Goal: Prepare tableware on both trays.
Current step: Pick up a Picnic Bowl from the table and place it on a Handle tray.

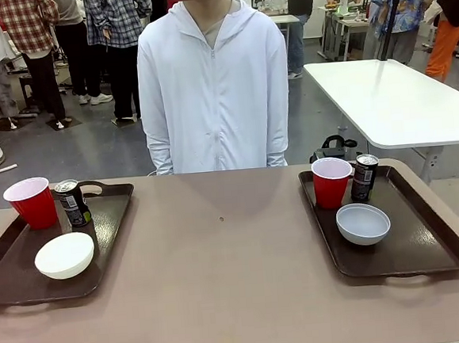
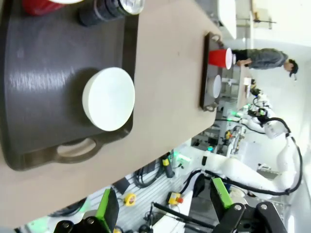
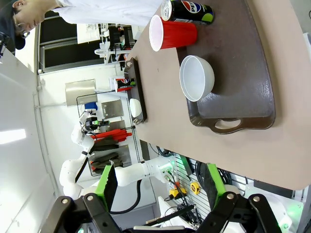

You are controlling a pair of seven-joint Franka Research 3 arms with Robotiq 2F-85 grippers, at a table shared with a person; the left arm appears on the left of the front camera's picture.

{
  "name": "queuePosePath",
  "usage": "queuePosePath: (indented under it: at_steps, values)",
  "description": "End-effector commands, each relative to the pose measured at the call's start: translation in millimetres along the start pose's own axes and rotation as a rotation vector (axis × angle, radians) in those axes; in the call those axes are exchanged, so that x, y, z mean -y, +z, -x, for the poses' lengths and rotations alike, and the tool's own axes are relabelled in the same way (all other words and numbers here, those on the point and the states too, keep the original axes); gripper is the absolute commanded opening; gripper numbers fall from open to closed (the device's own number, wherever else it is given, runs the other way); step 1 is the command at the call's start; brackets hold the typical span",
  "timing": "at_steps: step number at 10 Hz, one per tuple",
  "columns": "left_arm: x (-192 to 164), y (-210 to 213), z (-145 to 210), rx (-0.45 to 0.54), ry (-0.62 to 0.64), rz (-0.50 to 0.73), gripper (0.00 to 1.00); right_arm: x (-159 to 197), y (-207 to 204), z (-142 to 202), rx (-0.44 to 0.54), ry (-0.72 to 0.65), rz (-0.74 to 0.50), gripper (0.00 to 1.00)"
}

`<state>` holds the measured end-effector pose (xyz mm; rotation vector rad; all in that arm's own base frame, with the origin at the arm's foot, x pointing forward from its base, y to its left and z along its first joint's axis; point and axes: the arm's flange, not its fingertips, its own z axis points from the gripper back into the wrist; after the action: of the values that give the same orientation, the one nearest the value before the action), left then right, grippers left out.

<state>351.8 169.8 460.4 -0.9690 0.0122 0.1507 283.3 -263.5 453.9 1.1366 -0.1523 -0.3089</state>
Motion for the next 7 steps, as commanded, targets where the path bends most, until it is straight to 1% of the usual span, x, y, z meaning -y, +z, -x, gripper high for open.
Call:
queuePosePath:
  at_steps: [1, 2, 3, 4, 5, 6, 7]
  values:
    - [-7.1, 20.1, 6.0, 0.056, -0.069, 0.077, 1.0, 0.3, -0.5, 3.7, -0.006, -0.001, -0.001, 0.93]
    - [-8.7, 33.4, 5.6, 0.063, -0.117, 0.084, 1.0, 0.3, -0.5, 3.7, -0.006, -0.001, -0.001, 0.93]
    - [-10.2, 44.2, 4.0, 0.05, -0.185, 0.057, 1.0, 0.3, -0.5, 3.7, -0.006, -0.001, -0.001, 0.93]
    - [-9.1, 48.0, 2.7, 0.037, -0.206, 0.054, 1.0, 0.3, -0.5, 3.7, -0.006, -0.001, -0.001, 0.93]
    - [-6.6, 51.1, 1.5, 0.044, -0.219, 0.055, 1.0, 0.3, -0.5, 3.7, -0.006, -0.001, -0.001, 0.93]
    - [-1.8, 50.7, -1.5, 0.035, -0.211, 0.051, 1.0, 0.3, -0.5, 3.7, -0.006, -0.001, -0.001, 0.93]
    - [-0.1, 50.1, -8.0, 0.006, -0.204, 0.038, 1.0, 0.3, -0.5, 3.7, -0.006, -0.001, -0.001, 0.93]
